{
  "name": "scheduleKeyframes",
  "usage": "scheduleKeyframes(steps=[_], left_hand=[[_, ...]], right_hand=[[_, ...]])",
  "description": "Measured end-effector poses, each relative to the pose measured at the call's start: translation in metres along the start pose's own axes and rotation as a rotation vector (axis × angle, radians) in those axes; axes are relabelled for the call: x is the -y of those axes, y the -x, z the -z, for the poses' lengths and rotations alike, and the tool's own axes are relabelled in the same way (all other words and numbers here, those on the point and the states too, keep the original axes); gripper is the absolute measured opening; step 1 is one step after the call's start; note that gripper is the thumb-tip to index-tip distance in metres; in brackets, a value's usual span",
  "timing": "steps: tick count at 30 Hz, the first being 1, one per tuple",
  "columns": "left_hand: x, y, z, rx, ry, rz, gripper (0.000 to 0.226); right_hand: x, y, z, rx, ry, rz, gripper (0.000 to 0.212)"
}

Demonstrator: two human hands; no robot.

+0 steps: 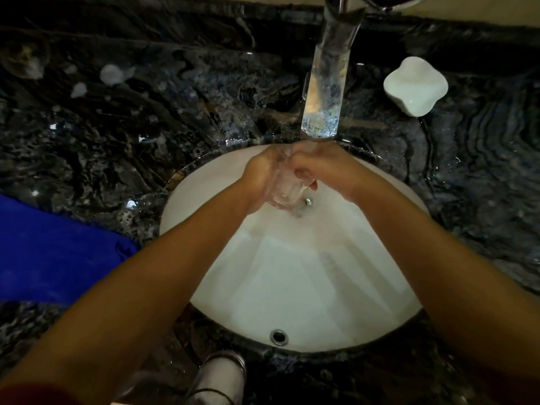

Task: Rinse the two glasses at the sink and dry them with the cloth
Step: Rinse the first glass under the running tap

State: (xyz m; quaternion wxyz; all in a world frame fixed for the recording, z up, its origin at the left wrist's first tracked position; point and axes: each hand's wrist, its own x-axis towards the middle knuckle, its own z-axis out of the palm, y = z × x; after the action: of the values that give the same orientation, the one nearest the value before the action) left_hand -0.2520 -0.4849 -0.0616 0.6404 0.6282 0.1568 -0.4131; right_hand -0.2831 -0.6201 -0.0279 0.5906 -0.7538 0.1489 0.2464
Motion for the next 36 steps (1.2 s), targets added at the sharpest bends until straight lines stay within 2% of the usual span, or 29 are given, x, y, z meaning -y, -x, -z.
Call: scheduleKeyframes(steps=[2,5,9,10,13,15,17,19,21,22,24,26,29,31,32,34,36], left_hand=[[0.002,-0.002,-0.001,-0.009,0.036,0.06,0.043],[0.004,-0.01,-0.004,-0.05,-0.177,0.078,0.04],[-0.005,-0.012,-0.011,-0.031,-0.547,-0.004,0.032],[-0.008,-0.013,-0.013,-0.016,-0.526,-0.017,0.027],[-0.015,-0.008,-0.015,0.09,-0.278,-0.06,0.015],[-0.014,-0.01,-0.011,0.196,-0.18,-0.008,0.026],[-0.009,-0.013,-0.003,0.249,-0.1,0.121,0.039],[-0.003,-0.013,0.0,0.304,-0.065,0.253,0.051],[0.001,-0.009,-0.001,0.348,-0.056,0.288,0.06],[0.002,-0.007,-0.002,0.344,-0.036,0.26,0.058],[0.002,-0.004,-0.006,0.298,0.046,0.154,0.042],[0.003,-0.006,-0.007,0.203,0.032,0.011,0.029],[0.014,-0.006,-0.005,0.129,-0.048,-0.165,0.051],[0.025,0.0,-0.006,0.11,-0.149,-0.303,0.05],[0.029,0.003,-0.009,0.075,-0.196,-0.36,0.044],[0.036,-0.001,-0.019,-0.072,-0.233,-0.378,0.031],[0.036,-0.007,-0.027,-0.257,-0.184,-0.309,0.026]], right_hand=[[0.0,-0.003,0.0,-0.018,0.067,0.008,0.018],[0.0,-0.006,0.002,0.13,0.163,-0.087,0.023],[-0.007,-0.011,0.011,0.176,-0.056,-0.221,0.008],[-0.01,-0.013,0.012,0.165,-0.115,-0.213,0.008],[-0.018,-0.014,0.013,0.048,-0.248,-0.095,0.031],[-0.022,-0.009,0.014,-0.012,-0.325,-0.024,0.026],[-0.027,-0.001,0.007,-0.104,-0.276,0.019,0.02],[-0.038,0.001,-0.003,-0.22,-0.215,0.044,0.023],[-0.043,-0.002,-0.01,-0.347,-0.261,-0.005,0.027],[-0.044,-0.004,-0.012,-0.407,-0.329,-0.066,0.023],[-0.041,-0.007,-0.013,-0.456,-0.51,-0.184,0.011],[-0.043,-0.01,-0.016,-0.425,-0.716,-0.246,0.009],[-0.049,-0.013,-0.023,-0.362,-1.005,-0.329,0.021],[-0.053,-0.016,-0.025,-0.384,-1.138,-0.404,0.013],[-0.054,-0.017,-0.024,-0.411,-1.181,-0.439,0.021],[-0.048,-0.015,-0.03,-0.43,-1.157,-0.419,0.025],[-0.042,-0.011,-0.045,-0.485,-0.909,-0.406,0.028]])
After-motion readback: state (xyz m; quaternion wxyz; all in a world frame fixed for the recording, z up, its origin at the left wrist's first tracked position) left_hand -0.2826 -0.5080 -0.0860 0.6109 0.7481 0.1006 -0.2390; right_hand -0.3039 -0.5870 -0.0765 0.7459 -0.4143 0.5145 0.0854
